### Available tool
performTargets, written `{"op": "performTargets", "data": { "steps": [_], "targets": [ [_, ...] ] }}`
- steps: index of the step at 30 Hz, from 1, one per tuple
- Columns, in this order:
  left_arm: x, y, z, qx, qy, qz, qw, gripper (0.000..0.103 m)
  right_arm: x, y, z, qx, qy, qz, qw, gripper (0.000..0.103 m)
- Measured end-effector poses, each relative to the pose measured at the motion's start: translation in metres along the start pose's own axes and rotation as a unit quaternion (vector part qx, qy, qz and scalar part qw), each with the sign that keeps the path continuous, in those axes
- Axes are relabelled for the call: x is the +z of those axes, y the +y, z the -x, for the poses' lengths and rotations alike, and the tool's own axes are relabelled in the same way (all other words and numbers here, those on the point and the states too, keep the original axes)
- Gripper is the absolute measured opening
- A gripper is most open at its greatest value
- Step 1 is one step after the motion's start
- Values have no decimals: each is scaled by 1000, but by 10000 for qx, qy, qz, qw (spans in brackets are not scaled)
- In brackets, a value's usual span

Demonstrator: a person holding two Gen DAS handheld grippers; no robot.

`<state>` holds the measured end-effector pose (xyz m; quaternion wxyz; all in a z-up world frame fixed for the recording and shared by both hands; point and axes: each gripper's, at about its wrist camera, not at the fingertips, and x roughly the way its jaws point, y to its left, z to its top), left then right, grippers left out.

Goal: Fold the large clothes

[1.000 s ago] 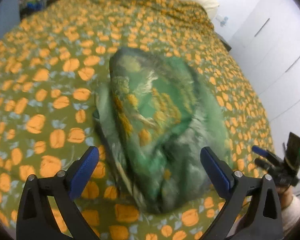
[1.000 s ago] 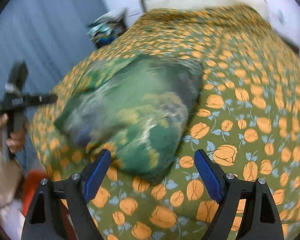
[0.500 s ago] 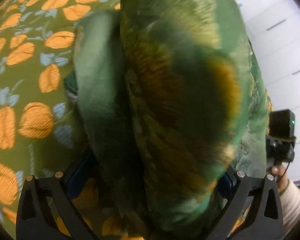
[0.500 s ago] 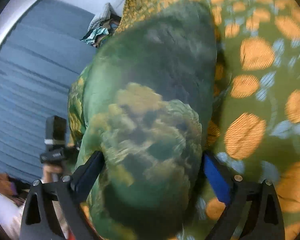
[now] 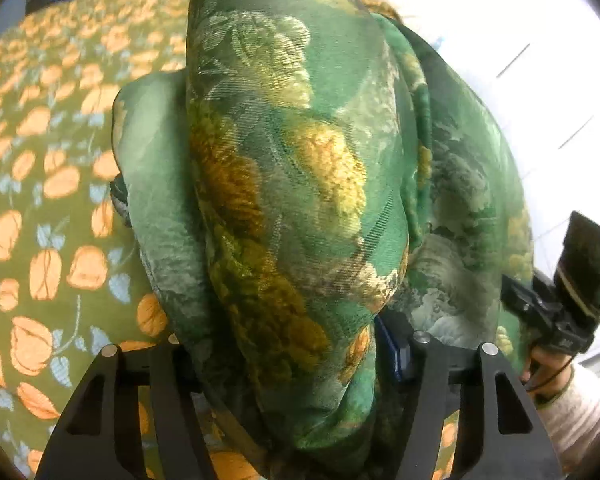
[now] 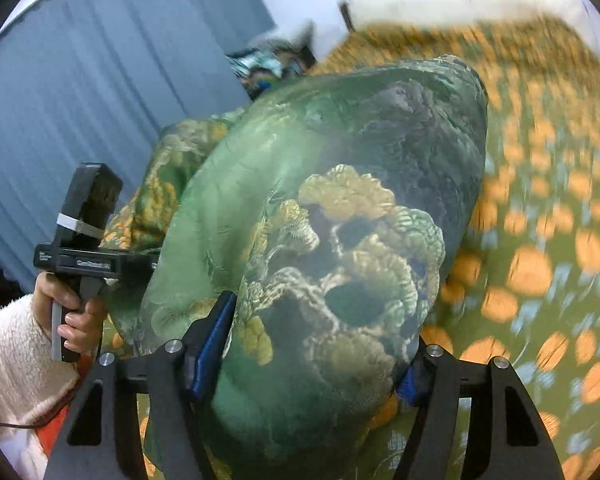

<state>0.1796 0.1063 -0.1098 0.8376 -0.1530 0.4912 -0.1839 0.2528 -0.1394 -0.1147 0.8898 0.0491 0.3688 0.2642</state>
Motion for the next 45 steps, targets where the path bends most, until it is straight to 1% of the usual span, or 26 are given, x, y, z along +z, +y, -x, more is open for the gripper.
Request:
{"op": "performTargets", "data": {
  "steps": [2,5,7,9,10,11,13,14,15,16,17,18,19,20,22,23,24,25,26,29,30,31,35,38,40,45],
  "targets": [
    [15,-17,6,-43,-196,-72,9998,64,14,2,14,49,-198,215,9996,68],
    [42,-42,6,-123,-423,-217,9988,64,35,-19,28,91,-401,140,9991,68],
    [62,-62,-5,-103,-530,-364,9979,64,53,-47,32,102,-462,-27,9989,68],
    [66,-69,-13,-86,-562,-473,9973,65,65,-77,34,137,-480,-277,9984,68],
    [74,-76,-25,-75,-555,-518,9971,67,70,-96,32,151,-472,-475,9976,68],
    [79,-82,-39,-80,-519,-532,9972,72,76,-110,27,166,-447,-642,9968,69],
    [84,-81,-66,-84,-324,-414,9986,83,74,-153,20,277,-298,-1225,9916,74],
    [84,-75,-85,-87,-152,-244,9995,86,68,-175,14,325,-149,-1593,9866,82],
    [80,-69,-100,-41,-9,-72,10000,87,59,-194,8,273,33,-1980,9798,90],
    [77,-67,-107,22,32,-2,10000,87,53,-209,6,161,166,-2198,9753,92],
    [72,-66,-106,-54,1,28,10000,90,44,-224,6,-96,299,-2409,9700,94],
    [67,-66,-100,-181,-81,48,9998,90,36,-233,12,-368,276,-2469,9680,96],
    [63,-70,-89,-187,-216,15,9996,91,29,-239,26,-532,110,-2422,9687,96],
    [58,-75,-73,-55,-384,-111,9992,92,24,-241,37,-567,11,-2410,9689,99],
    [48,-90,-46,303,-658,-447,9964,95,19,-235,65,-916,-86,-2227,9705,102],
    [41,-102,-28,671,-848,-700,9917,98,20,-228,75,-1125,-119,-2012,9730,102],
    [32,-116,-11,1078,-1066,-968,9837,99,21,-216,89,-1381,-157,-1707,9755,102],
    [26,-124,-1,1293,-1209,-1122,9778,101,23,-199,103,-1644,-188,-1371,9766,102],
    [14,-140,17,1640,-1461,-1352,9662,102,24,-180,115,-1874,-201,-1086,9761,102],
    [-4,-159,51,2252,-1910,-1590,9421,103,29,-141,133,-2217,-238,-569,9732,102],
    [-7,-164,57,2349,-1965,-1565,9390,103,29,-116,143,-2323,-283,-352,9716,102],
    [-9,-169,65,2385,-1975,-1488,9391,103,27,-105,150,-2354,-354,-237,9710,102],
    [-16,-176,84,2245,-1986,-1117,9475,103,17,-51,177,-2504,-625,67,9661,102],
    [-30,-186,99,2253,-1931,-995,9498,103,2,-19,183,-2709,-552,202,9608,102],
    [-37,-191,100,2302,-1925,-1032,9483,103,-9,-2,189,-2702,-480,241,9613,102],
    [-69,-204,114,2693,-1981,-1069,9364,103,-26,29,210,-2538,-388,64,9665,102]
  ]
}}
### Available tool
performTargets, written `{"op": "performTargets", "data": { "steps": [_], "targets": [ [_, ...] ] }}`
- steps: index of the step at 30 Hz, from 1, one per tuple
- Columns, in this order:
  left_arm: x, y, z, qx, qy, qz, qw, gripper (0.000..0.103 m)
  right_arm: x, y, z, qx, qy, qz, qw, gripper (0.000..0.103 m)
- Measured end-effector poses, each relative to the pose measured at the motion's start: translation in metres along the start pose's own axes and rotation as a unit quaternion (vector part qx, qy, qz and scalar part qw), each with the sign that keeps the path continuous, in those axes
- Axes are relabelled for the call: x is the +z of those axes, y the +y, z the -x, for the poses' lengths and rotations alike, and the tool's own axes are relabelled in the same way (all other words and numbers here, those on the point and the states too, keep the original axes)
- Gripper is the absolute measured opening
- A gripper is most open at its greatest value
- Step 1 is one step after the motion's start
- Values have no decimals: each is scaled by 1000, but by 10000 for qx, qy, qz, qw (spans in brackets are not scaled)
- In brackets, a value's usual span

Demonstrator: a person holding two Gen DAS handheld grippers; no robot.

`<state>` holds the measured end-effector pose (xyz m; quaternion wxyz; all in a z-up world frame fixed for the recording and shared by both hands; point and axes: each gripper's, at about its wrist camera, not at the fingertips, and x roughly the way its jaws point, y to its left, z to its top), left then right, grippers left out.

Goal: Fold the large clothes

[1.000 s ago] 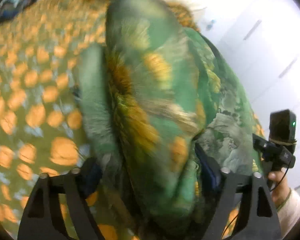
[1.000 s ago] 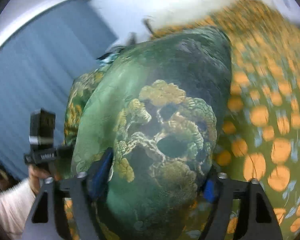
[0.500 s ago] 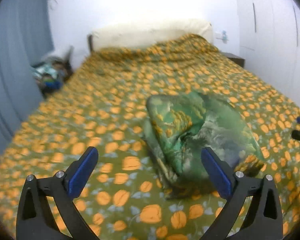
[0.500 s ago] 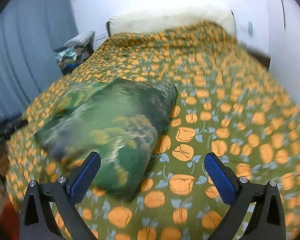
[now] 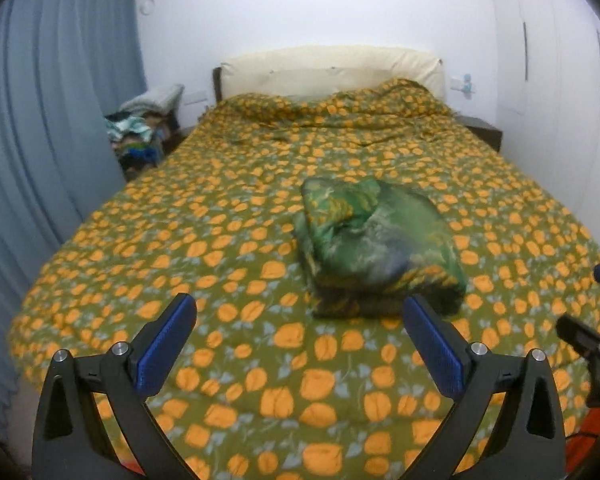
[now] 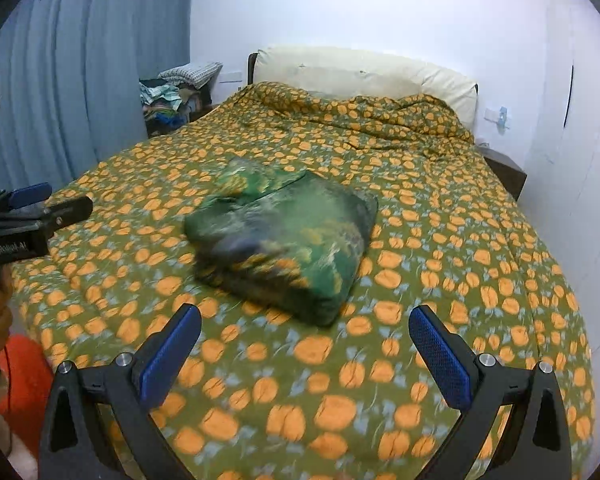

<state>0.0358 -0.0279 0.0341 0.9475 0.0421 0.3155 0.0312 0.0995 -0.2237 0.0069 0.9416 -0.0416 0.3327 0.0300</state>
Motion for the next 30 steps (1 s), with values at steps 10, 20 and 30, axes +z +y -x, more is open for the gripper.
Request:
{"op": "performTargets", "data": {
  "steps": [10,20,30],
  "targets": [
    [-28,-14,34,-315,440,-7,9985,103,-15,28,42,-48,472,-199,9987,102],
    [-31,-18,48,-104,498,-25,9987,103,-13,37,62,-229,431,-241,9985,102],
    [-31,-19,51,33,521,-32,9986,103,-13,40,64,-311,475,-239,9981,102]
  ]
}}
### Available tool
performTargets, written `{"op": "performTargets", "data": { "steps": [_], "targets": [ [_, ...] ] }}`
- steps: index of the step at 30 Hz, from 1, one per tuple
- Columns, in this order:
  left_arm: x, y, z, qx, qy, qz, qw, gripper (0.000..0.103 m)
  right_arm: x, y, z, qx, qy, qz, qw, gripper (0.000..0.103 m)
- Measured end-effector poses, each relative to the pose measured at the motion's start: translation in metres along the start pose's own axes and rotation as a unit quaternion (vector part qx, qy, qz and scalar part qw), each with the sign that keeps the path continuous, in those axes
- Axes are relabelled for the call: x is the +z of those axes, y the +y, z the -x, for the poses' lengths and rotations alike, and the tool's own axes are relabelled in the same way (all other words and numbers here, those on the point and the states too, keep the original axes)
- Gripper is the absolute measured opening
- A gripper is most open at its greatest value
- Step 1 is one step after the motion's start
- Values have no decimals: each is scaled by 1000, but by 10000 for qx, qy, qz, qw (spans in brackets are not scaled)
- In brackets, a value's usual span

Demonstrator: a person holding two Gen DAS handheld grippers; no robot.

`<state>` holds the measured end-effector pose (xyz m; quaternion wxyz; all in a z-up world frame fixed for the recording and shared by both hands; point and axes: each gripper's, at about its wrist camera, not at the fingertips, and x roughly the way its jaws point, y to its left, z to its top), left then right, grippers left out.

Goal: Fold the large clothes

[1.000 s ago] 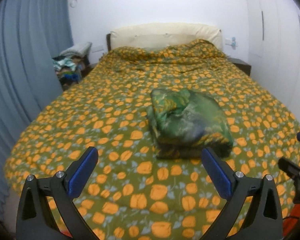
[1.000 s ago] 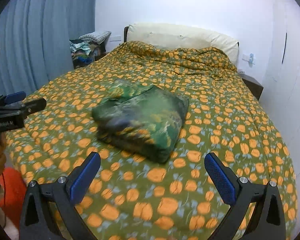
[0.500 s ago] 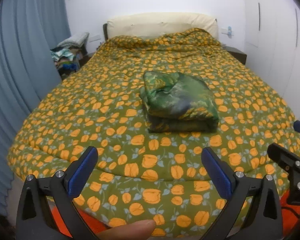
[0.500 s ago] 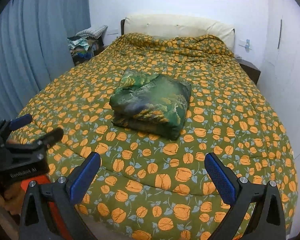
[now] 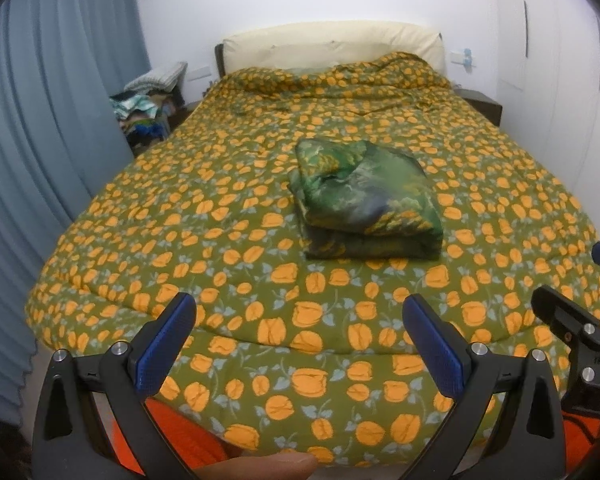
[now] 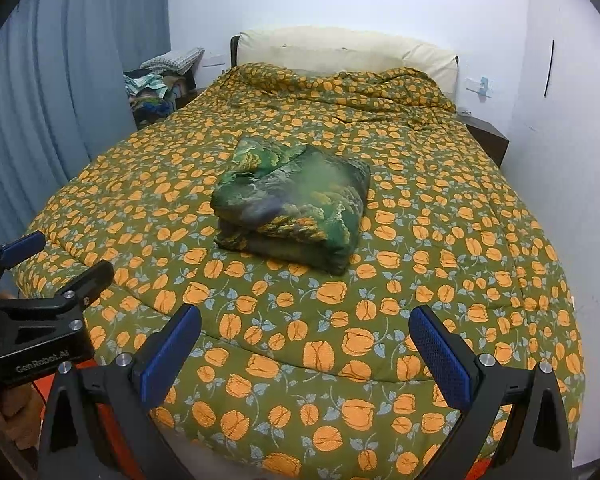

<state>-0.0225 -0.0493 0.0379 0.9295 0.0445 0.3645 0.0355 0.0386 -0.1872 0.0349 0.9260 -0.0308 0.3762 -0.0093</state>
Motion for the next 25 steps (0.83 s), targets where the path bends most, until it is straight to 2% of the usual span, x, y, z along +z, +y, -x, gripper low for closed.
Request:
{"op": "performTargets", "data": {
  "steps": [17,22,25],
  "targets": [
    [2,0,-4,-51,59,8,10000,103,0,3,1,-58,36,105,9999,102],
    [0,2,-4,-286,27,87,9996,103,-2,1,-1,-108,56,93,9999,102],
    [0,-1,-2,-232,-35,31,9997,103,-2,0,-2,-104,75,85,9999,102]
  ]
}}
